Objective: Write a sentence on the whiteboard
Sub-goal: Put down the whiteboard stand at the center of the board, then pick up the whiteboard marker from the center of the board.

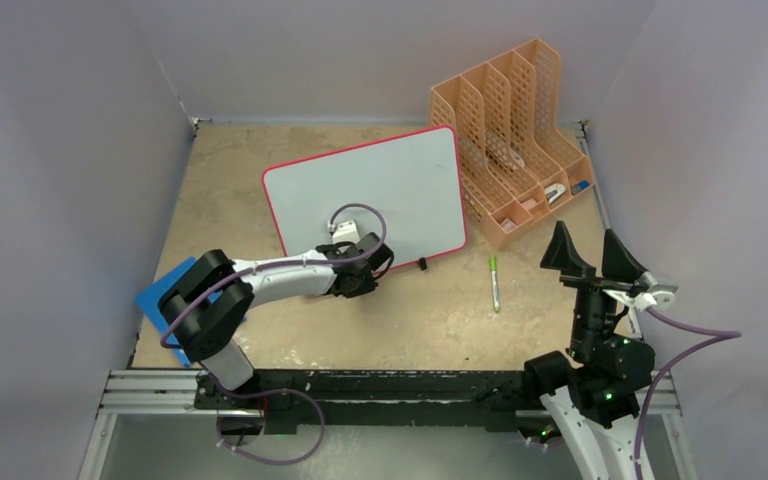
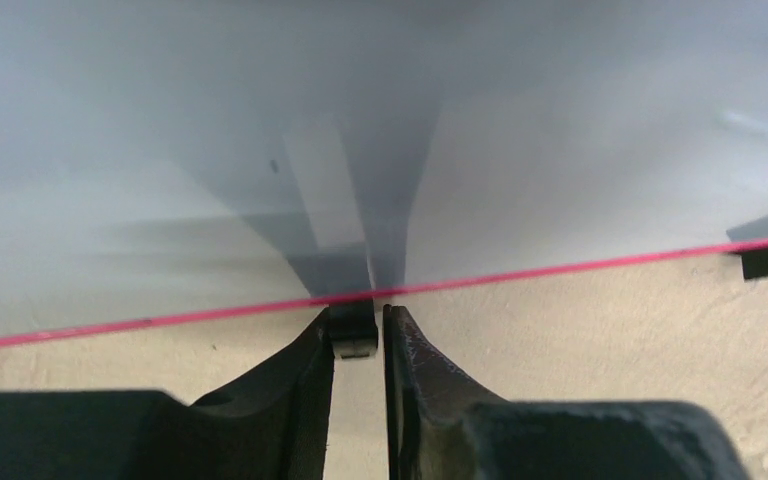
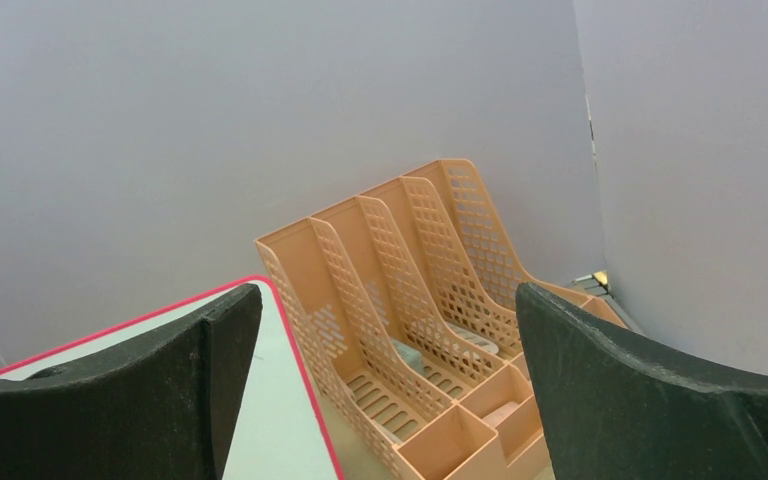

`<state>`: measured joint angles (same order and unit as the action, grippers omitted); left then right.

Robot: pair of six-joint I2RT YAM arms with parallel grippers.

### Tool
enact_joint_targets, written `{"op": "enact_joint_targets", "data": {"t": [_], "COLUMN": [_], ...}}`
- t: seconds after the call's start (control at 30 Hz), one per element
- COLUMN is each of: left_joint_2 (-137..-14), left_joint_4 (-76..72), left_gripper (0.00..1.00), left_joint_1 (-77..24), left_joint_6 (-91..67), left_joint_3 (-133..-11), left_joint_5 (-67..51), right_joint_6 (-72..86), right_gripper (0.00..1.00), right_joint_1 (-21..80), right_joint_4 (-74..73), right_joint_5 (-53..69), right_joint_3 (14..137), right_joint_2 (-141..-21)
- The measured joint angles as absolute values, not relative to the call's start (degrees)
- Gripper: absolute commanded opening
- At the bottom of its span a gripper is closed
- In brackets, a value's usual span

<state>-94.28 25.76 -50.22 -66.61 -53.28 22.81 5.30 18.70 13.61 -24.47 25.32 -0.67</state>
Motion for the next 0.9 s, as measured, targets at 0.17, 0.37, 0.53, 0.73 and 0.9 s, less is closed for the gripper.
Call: {"op": "enact_joint_targets", "data": {"t": [0.17,0.37,0.53,0.73,0.9], "left_joint_2": [-94.00,-91.33,-85.47,-73.38,-65.73], "left_joint_4": [26.72,27.53,28.91,30.26,31.44], "left_gripper": [0.34,0.47,0.59,0.66,0.76], "left_joint_1": [-51.20,-51.46,-51.57,-51.57,-51.55], "left_joint_6": [-68.16,-68.49,-67.68,-61.45,-52.40], "left_joint_3": [-53.28,-53.28,-53.21,-52.99,-52.99], "left_joint_5": [21.17,19.70,19.00,19.09,19.57], "right_joint_6": [5.30,5.48,7.66,12.95,20.53], "right_gripper": [0.99,0.99,0.99,0.99,0.99], "right_joint_1": [18.70,18.70,18.74,18.74,18.74], "right_joint_4": [13.54,11.75,7.22,-1.48,-11.22], "right_joint_5": [-24.43,-23.64,-20.82,-19.27,-17.04], "right_joint_3": [25.32,27.44,36.77,49.67,57.10], "right_joint_2": [-0.69,-3.95,-16.58,-34.50,-45.76]}}
